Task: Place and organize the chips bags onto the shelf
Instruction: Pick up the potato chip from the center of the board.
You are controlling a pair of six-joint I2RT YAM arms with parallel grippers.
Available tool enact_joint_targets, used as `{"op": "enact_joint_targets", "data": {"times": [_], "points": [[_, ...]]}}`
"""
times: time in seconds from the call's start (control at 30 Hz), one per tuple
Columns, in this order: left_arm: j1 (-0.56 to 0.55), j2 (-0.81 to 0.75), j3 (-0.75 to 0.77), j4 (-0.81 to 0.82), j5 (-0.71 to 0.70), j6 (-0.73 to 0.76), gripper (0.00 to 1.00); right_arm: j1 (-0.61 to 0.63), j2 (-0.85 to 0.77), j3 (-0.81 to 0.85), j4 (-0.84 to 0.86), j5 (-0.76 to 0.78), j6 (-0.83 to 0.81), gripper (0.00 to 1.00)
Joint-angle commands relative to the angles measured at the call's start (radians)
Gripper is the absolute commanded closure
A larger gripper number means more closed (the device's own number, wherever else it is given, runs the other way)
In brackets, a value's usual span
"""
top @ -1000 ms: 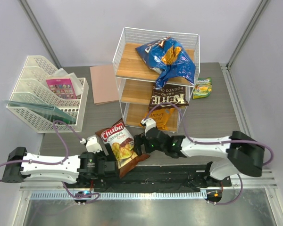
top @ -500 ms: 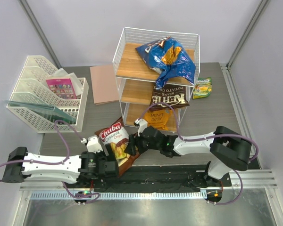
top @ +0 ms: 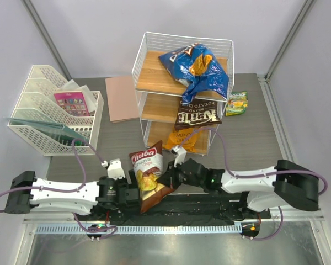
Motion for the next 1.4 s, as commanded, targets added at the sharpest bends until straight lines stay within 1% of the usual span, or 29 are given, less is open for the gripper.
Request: {"op": "enact_joint_targets", "data": {"times": [0.0,0.07,0.17,0.2,0.27,0.3,0.43,0.53,0.63,0.77,0.83,0.93,1.0,1.1,1.13,1.17,1.27,1.37], "points": [[0.0,0.059,0.072,0.143,-0.029,0.08,0.05,0.02,-0.135,-0.158,0.158,0.191,0.2,0.99],[0.0,0.087,0.096,0.154,-0.031,0.109,0.04,0.029,-0.177,-0.229,0.204,0.268,0.25,0.99],[-0.001,0.087,0.099,0.206,-0.008,0.141,0.04,0.075,-0.261,-0.264,0.209,0.377,0.269,0.99],[-0.001,0.072,0.095,0.233,0.009,0.143,0.04,0.098,-0.28,-0.27,0.213,0.461,0.275,0.99],[0.0,0.043,0.073,0.261,0.023,0.141,0.03,0.108,-0.308,-0.285,0.26,0.524,0.286,0.99],[-0.001,0.005,0.066,0.27,0.027,0.144,0.03,0.11,-0.308,-0.289,0.284,0.567,0.292,0.99],[0.0,-0.08,0.078,0.248,0.026,0.152,0.03,0.11,-0.251,-0.261,0.383,0.661,0.28,0.99],[-0.001,-0.135,0.093,0.243,0.018,0.164,0.03,0.112,-0.165,-0.217,0.474,0.727,0.264,0.99],[0.0,-0.157,0.115,0.238,0.018,0.176,0.04,0.112,-0.056,-0.165,0.555,0.758,0.241,0.99],[-0.001,-0.143,0.15,0.195,0.023,0.172,0.02,0.11,0.074,-0.118,0.675,0.776,0.269,0.99],[-0.001,-0.154,0.136,0.204,0.015,0.166,0.02,0.11,0.131,-0.092,0.73,0.749,0.264,0.99],[-0.001,-0.226,0.072,0.267,-0.023,0.169,0.01,0.11,0.159,-0.066,0.729,0.696,0.297,0.99],[0.0,-0.319,-0.001,0.319,-0.071,0.149,0.0,0.109,0.159,-0.081,0.736,0.683,0.332,0.99],[0.0,-0.431,-0.088,0.42,-0.1,0.193,0.0,0.109,0.142,-0.089,0.729,0.663,0.337,0.99],[0.0,-0.445,-0.097,0.418,-0.117,0.192,0.0,0.11,0.139,-0.086,0.712,0.655,0.332,0.99],[0.0,-0.45,-0.097,0.415,-0.125,0.19,0.0,0.109,0.133,-0.085,0.706,0.647,0.333,0.99],[0.0,-0.39,-0.056,0.36,-0.152,0.193,0.0,0.11,0.12,-0.075,0.677,0.61,0.352,0.99],[0.0,-0.286,0.018,0.359,-0.166,0.248,0.0,0.116,0.12,-0.075,0.666,0.603,0.369,0.99]]}}
